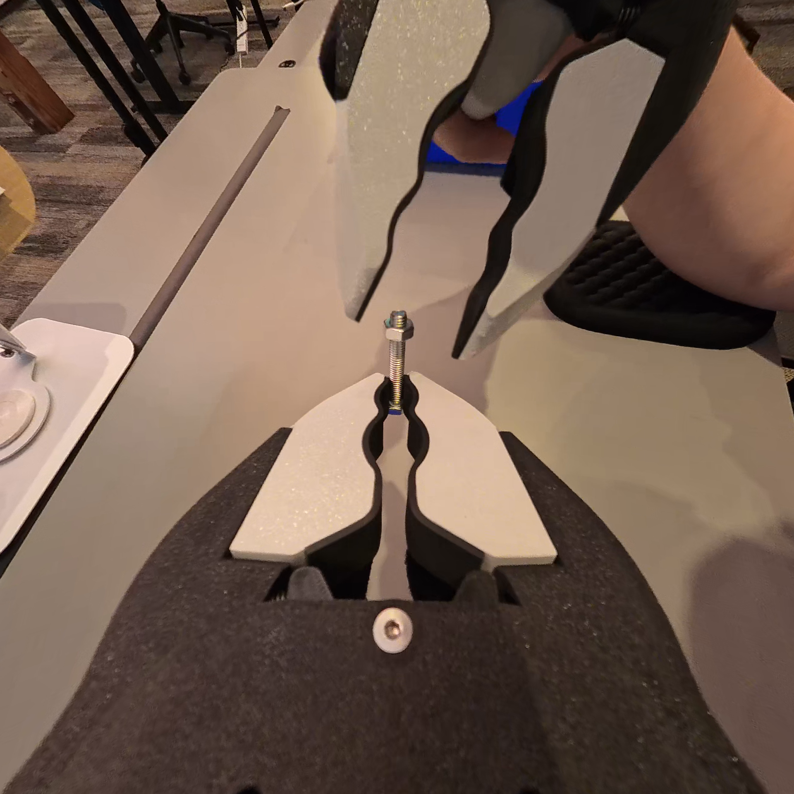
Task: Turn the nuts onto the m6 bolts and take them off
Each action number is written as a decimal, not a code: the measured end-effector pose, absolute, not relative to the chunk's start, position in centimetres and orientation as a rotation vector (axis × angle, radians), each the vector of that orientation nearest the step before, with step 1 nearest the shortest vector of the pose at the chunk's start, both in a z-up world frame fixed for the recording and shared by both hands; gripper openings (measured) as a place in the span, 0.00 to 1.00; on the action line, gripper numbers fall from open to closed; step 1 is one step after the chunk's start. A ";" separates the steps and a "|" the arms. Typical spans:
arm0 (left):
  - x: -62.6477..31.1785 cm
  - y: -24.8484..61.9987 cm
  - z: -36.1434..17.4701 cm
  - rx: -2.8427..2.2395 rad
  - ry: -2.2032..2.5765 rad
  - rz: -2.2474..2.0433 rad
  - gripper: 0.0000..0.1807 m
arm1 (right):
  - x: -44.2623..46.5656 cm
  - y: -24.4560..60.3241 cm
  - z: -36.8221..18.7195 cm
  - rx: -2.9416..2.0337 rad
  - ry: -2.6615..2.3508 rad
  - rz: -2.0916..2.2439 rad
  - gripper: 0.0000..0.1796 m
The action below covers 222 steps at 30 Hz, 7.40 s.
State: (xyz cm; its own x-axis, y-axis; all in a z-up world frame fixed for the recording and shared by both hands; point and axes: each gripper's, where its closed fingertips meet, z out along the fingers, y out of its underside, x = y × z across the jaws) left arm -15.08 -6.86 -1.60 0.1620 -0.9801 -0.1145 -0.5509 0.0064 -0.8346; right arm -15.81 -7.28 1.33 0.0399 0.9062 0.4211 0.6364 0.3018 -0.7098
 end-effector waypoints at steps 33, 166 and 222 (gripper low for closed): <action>-15.4 -6.4 -0.7 -1.633 1.449 -0.689 0.03 | -16.3 -7.6 3.1 -1.372 -1.601 0.502 0.18; -18.3 -4.0 3.0 -1.652 1.195 -0.908 0.10 | 27.1 1.8 -15.8 -2.962 -0.009 0.247 0.03; -57.0 -3.0 -7.0 -2.409 0.800 -0.068 0.06 | -9.0 3.0 6.2 -1.765 -0.785 0.308 0.14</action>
